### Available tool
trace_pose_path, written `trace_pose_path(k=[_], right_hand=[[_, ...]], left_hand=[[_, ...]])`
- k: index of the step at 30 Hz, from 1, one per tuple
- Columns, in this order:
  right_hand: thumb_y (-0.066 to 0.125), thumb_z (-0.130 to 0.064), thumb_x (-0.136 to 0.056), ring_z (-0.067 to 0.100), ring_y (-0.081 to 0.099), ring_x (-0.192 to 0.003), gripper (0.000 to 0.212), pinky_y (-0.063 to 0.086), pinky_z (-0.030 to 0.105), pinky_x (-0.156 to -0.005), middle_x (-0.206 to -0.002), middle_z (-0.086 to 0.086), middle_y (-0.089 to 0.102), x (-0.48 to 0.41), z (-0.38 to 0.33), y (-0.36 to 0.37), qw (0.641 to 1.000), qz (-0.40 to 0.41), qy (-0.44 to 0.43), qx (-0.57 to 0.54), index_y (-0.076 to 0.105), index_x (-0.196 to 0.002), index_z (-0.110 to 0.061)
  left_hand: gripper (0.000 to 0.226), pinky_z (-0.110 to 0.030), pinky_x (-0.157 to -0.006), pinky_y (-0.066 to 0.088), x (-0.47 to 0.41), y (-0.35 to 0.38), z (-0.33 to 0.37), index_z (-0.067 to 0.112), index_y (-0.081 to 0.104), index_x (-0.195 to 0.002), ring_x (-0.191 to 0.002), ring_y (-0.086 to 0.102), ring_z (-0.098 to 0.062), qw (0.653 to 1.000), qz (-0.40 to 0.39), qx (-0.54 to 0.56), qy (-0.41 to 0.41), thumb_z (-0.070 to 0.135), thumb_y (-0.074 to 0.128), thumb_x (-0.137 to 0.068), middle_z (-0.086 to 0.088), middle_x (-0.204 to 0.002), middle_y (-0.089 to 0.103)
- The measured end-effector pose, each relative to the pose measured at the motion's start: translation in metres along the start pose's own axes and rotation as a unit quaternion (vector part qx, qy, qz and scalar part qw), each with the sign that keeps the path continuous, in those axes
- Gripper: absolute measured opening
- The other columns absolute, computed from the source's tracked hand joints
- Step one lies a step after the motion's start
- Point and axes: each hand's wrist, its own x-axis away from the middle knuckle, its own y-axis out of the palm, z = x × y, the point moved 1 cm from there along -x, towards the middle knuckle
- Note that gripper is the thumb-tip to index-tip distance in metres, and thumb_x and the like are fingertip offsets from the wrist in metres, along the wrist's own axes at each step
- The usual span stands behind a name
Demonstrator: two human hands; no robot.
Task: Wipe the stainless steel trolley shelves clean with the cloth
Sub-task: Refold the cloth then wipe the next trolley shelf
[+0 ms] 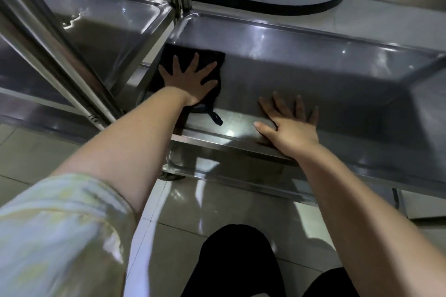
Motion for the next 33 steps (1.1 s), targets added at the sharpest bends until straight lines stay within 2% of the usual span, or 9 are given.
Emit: trace_pose_path(k=[5, 9, 14, 19, 22, 25, 29, 31, 33], right_hand=[[0.024, -0.083, -0.083, 0.026, -0.016, -0.149, 0.067, -0.013, 0.061, -0.113, -0.16, -0.027, -0.009, -0.002, 0.002, 0.001, 1.0, -0.003, 0.008, -0.016, -0.001, -0.143, -0.065], [0.023, -0.084, -0.082, 0.024, -0.016, -0.149, 0.069, -0.013, 0.06, -0.114, -0.159, -0.028, -0.009, -0.003, 0.003, 0.002, 1.0, -0.001, 0.007, -0.021, -0.002, -0.143, -0.065], [0.023, -0.084, -0.082, 0.026, -0.012, -0.15, 0.069, -0.012, 0.06, -0.114, -0.16, -0.026, -0.006, -0.002, 0.003, 0.0, 1.0, 0.005, 0.001, -0.024, 0.002, -0.145, -0.063], [0.031, -0.074, -0.09, 0.025, -0.005, -0.151, 0.066, -0.01, 0.057, -0.117, -0.162, -0.021, 0.004, 0.005, 0.006, -0.008, 0.999, 0.008, -0.017, -0.044, 0.01, -0.15, -0.055], [0.03, -0.069, -0.093, 0.021, -0.002, -0.151, 0.063, -0.007, 0.06, -0.117, -0.162, -0.022, 0.003, 0.019, 0.037, -0.02, 0.999, -0.019, -0.03, -0.027, 0.009, -0.151, -0.053], [0.026, -0.073, -0.091, 0.025, -0.005, -0.151, 0.063, -0.004, 0.067, -0.114, -0.161, -0.025, -0.003, 0.039, 0.097, -0.024, 0.998, -0.042, 0.04, -0.002, 0.005, -0.148, -0.057], [0.02, -0.07, -0.094, 0.033, -0.008, -0.15, 0.058, -0.01, 0.067, -0.112, -0.161, -0.022, 0.002, 0.054, 0.124, -0.018, 0.995, -0.011, 0.086, -0.04, 0.01, -0.149, -0.055], [0.022, -0.061, -0.099, 0.027, -0.004, -0.151, 0.052, -0.014, 0.06, -0.114, -0.161, -0.014, 0.019, 0.051, 0.122, -0.019, 0.985, 0.022, 0.102, -0.14, 0.017, -0.15, -0.05], [0.025, -0.05, -0.104, 0.02, 0.003, -0.151, 0.047, -0.013, 0.052, -0.117, -0.159, -0.005, 0.028, 0.053, 0.125, -0.026, 0.955, 0.059, 0.132, -0.26, 0.026, -0.151, -0.043]], left_hand=[[0.059, -0.073, -0.109, -0.006, -0.025, -0.008, 0.004, 0.056, -0.004, -0.149, -0.147, -0.013, -0.045, 1.0, 0.008, 0.008, 0.0, 0.069, 0.016, -0.096, 0.007, -0.164, -0.012], [0.058, -0.072, -0.11, -0.007, 0.012, 0.001, -0.003, 0.06, -0.009, -0.146, -0.147, -0.015, -0.041, 1.0, -0.013, -0.009, 0.009, 0.07, 0.015, -0.095, 0.011, -0.163, -0.015], [0.056, -0.065, -0.113, -0.007, 0.08, 0.016, -0.037, 0.065, -0.007, -0.143, -0.149, -0.012, -0.038, 1.0, -0.009, -0.027, -0.003, 0.073, 0.017, -0.093, 0.012, -0.163, -0.013], [0.056, -0.064, -0.114, -0.01, 0.088, 0.016, -0.032, 0.065, -0.005, -0.143, -0.149, -0.011, -0.038, 0.999, -0.001, -0.026, -0.02, 0.074, 0.018, -0.092, 0.013, -0.163, -0.011], [0.056, -0.064, -0.114, -0.011, 0.088, 0.015, -0.032, 0.065, -0.004, -0.143, -0.149, -0.012, -0.037, 1.0, -0.003, -0.02, -0.02, 0.073, 0.019, -0.092, 0.013, -0.163, -0.01], [0.056, -0.066, -0.113, -0.011, 0.09, 0.015, -0.025, 0.064, -0.004, -0.144, -0.148, -0.013, -0.039, 0.999, -0.01, -0.012, -0.032, 0.071, 0.018, -0.093, 0.012, -0.163, -0.01], [0.057, -0.073, -0.108, -0.01, 0.092, 0.021, 0.055, 0.06, -0.007, -0.146, -0.145, -0.017, -0.046, 1.0, -0.01, -0.009, 0.0, 0.07, 0.015, -0.094, 0.01, -0.163, -0.015], [0.058, -0.076, -0.105, -0.01, 0.093, 0.028, 0.129, 0.056, -0.007, -0.148, -0.143, -0.02, -0.049, 0.999, -0.014, -0.008, 0.047, 0.068, 0.015, -0.096, 0.007, -0.162, -0.018], [0.059, -0.079, -0.101, -0.011, 0.095, 0.036, 0.207, 0.052, -0.006, -0.15, -0.141, -0.023, -0.052, 0.996, -0.022, -0.009, 0.089, 0.064, 0.016, -0.097, 0.004, -0.163, -0.019]])
